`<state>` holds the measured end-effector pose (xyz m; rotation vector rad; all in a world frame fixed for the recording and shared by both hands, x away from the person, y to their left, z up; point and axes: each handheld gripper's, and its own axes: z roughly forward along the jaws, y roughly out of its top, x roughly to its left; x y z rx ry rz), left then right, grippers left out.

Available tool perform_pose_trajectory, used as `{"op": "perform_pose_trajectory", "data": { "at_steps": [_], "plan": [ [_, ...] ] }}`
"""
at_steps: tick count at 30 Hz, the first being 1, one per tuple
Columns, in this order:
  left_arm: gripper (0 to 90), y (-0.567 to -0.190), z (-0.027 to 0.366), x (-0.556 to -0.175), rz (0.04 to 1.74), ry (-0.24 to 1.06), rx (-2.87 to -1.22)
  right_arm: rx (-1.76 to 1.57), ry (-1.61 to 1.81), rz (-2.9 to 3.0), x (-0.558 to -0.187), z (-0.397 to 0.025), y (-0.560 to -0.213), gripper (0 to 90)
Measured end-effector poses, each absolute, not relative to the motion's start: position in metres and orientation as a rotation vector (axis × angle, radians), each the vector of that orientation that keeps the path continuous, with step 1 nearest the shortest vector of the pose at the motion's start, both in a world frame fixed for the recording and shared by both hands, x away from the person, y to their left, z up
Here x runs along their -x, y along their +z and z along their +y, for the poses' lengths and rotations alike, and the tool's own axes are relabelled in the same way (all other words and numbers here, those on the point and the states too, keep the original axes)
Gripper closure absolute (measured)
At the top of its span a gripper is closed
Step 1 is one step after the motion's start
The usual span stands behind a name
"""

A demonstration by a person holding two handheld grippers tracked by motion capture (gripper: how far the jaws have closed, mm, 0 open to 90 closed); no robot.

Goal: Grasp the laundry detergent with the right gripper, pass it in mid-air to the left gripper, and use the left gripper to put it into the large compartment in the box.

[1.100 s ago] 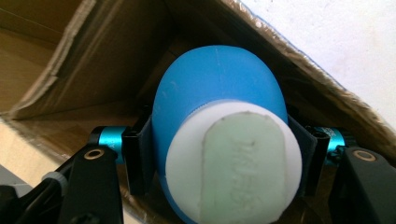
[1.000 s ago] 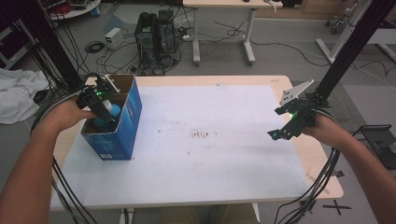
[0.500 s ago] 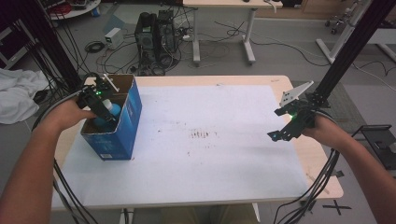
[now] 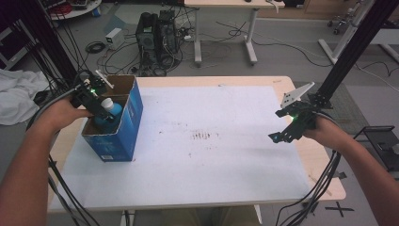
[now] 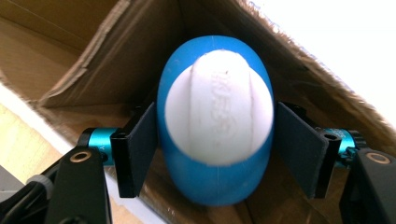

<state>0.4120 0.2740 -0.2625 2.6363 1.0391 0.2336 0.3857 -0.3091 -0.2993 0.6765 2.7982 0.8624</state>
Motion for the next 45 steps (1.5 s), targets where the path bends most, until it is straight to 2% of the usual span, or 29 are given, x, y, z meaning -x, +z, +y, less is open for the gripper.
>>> {"op": "perform_pose_trajectory", "data": {
  "at_steps": [6, 14, 20, 25, 26, 27, 28, 39, 45],
  "plan": [
    [31.8, -0.242, 0.28, -0.405, 1.017, 0.261, -2.642, -0.673, 0.873, 2.789, -0.385, -0.311, -0.298, 0.7],
    [31.8, -0.215, 0.281, -0.39, 1.053, 0.317, -2.515, -0.667, 0.888, 2.782, -0.383, -0.311, -0.296, 0.7],
    [31.7, -0.197, 0.275, -0.379, 1.001, 0.311, -2.527, -0.665, 0.889, 2.775, -0.38, -0.312, -0.294, 0.7],
    [31.7, -0.189, 0.26, -0.371, 0.953, 0.31, -2.533, -0.66, 0.895, 2.767, -0.378, -0.312, -0.293, 0.7],
    [30.1, -0.189, 0.256, -0.369, 0.946, 0.306, -2.531, -0.658, 0.9, 2.766, -0.377, -0.312, -0.292, 0.7],
    [22.7, -0.188, 0.253, -0.369, 0.939, 0.311, -2.546, -0.663, 0.895, 2.768, -0.376, -0.312, -0.292, 0.7],
    [22.1, -0.187, 0.249, -0.368, 0.936, 0.305, -2.544, -0.646, 0.904, 2.767, -0.377, -0.312, -0.292, 0.7],
    [22.2, -0.186, 0.193, -0.363, 0.73, 0.253, -2.596, -0.645, 0.905, 2.759, -0.372, -0.31, -0.289, 0.7],
    [22.1, -0.192, 0.163, -0.366, 0.688, 0.216, -2.603, -0.639, 0.91, 2.76, -0.372, -0.309, -0.289, 0.7]
  ]
}}
